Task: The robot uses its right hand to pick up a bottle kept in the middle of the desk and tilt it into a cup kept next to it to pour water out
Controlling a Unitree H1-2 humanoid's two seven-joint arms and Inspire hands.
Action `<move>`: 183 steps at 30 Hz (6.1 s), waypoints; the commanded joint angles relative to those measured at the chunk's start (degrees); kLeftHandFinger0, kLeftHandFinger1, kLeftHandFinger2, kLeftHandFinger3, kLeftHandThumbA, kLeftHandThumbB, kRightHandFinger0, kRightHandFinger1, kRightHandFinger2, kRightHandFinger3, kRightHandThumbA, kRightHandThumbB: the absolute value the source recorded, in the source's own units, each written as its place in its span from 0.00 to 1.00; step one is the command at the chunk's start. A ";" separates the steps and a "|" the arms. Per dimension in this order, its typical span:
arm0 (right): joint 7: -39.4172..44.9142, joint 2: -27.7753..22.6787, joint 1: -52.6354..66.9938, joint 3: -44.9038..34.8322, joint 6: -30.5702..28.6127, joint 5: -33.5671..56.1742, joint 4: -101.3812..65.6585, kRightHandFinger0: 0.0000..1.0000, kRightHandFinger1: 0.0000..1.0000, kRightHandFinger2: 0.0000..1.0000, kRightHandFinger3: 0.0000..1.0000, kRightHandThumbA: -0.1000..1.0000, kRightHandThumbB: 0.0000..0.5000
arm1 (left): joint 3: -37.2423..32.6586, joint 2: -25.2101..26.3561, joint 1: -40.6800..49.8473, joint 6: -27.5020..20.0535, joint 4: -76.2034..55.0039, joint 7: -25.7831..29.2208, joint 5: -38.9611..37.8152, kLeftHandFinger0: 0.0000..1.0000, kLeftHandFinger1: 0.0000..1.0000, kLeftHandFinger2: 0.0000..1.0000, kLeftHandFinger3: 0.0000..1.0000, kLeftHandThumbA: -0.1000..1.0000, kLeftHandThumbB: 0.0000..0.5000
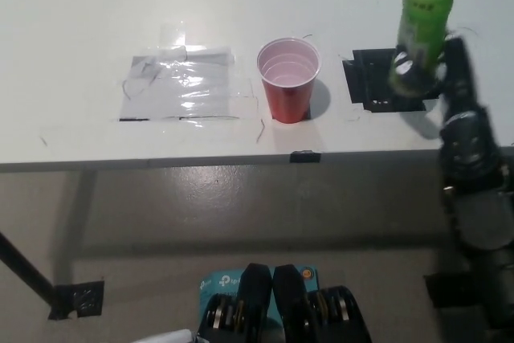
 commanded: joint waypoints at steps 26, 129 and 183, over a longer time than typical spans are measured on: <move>3.22 -11.11 -3.32 25.42 -5.48 -20.62 -3.42 0.00 0.00 0.04 0.45 0.00 0.09 | 1.30 2.53 -1.84 0.85 -1.04 -2.26 -1.16 1.00 1.00 1.00 1.00 1.00 0.78; 13.87 -18.76 -22.88 35.62 -8.75 -50.93 -1.59 0.00 0.00 0.18 0.14 0.09 0.35 | 2.78 2.90 -3.14 0.85 -1.84 -5.48 -1.72 1.00 1.00 1.00 1.00 1.00 0.90; 27.28 -0.17 -8.86 -4.56 6.56 -10.24 -6.52 0.00 0.00 0.00 0.34 0.00 0.07 | 2.89 2.20 -1.52 0.85 -2.26 -4.20 -1.90 1.00 1.00 1.00 1.00 1.00 0.98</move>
